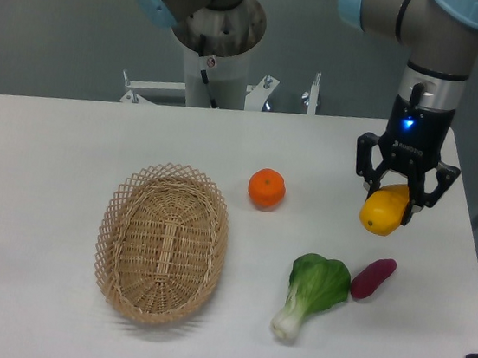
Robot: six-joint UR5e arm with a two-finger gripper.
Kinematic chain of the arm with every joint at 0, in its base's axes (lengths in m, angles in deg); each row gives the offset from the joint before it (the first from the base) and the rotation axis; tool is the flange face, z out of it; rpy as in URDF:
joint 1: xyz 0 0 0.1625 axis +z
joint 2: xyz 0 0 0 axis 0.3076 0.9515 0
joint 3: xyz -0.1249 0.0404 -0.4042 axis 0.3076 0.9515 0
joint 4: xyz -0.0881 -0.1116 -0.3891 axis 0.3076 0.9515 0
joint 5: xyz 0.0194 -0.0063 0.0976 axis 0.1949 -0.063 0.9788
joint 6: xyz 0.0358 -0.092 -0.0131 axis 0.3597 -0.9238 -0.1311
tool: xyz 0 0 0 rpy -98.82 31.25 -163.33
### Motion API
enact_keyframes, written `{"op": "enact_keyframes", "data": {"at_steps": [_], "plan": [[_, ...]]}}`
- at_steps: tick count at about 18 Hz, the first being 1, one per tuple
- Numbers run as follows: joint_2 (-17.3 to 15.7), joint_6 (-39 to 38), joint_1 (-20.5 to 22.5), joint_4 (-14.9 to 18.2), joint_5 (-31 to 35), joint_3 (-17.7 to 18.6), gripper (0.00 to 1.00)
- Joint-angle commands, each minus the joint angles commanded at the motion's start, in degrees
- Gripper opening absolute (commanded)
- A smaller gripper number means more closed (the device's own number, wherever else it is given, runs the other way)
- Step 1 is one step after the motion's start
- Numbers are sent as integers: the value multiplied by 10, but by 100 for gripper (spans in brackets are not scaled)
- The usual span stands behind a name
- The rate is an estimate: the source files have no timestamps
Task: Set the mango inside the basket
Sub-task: 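Lift the held yellow mango with the gripper away from the sweet potato, then carry the yellow mango over the wicker basket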
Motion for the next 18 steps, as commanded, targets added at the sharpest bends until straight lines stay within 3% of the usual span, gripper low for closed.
{"op": "enact_keyframes", "data": {"at_steps": [6,11,18], "plan": [[-5,-9,-10,1,0,10,49],[-31,-57,-30,1,1,27,49],[-46,-197,-88,-11,8,51,49]]}}
